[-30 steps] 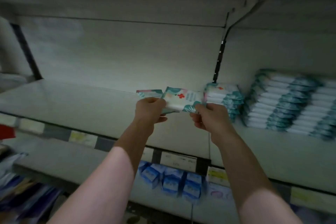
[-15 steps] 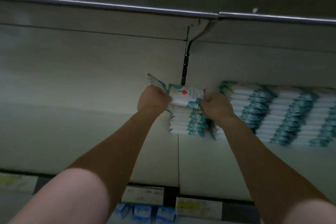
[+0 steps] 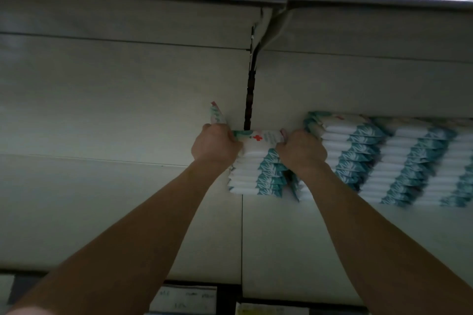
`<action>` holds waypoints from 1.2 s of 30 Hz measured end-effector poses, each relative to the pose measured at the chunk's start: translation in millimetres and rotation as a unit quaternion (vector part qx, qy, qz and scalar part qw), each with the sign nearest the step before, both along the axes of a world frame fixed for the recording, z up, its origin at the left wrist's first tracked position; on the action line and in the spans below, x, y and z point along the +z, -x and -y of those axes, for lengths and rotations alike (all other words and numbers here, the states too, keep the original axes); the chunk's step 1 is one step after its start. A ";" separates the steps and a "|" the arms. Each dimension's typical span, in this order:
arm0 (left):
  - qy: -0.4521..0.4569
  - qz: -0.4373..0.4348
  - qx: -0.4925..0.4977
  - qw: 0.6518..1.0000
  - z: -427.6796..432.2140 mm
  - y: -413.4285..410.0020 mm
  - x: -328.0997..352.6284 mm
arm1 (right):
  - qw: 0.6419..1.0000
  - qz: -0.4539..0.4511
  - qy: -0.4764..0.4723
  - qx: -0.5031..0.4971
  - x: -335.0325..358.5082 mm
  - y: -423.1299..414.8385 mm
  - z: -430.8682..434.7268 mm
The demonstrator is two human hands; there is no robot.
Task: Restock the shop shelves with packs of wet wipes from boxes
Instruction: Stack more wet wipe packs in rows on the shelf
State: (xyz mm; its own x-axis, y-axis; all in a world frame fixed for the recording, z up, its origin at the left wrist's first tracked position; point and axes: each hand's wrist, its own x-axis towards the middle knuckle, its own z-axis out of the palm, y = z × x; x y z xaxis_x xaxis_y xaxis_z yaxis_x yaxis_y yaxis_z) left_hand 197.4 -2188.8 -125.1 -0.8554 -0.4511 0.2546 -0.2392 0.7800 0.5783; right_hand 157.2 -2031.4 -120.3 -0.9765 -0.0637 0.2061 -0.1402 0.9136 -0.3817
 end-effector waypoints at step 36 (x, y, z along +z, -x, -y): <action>-0.332 0.000 -0.130 0.934 -8.0 -0.4 22.2 | 0.932 0.053 0.351 0.067 9.0 4.0 -5.3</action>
State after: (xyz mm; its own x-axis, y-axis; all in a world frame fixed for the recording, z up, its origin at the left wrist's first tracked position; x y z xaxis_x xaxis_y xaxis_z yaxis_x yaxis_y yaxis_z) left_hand 197.8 -2180.8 -102.9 -0.9580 -0.2866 -0.0070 -0.0911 0.2813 0.9553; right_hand 153.3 -2026.1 -111.4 -0.9866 -0.0724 0.1460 -0.1629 0.4102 -0.8973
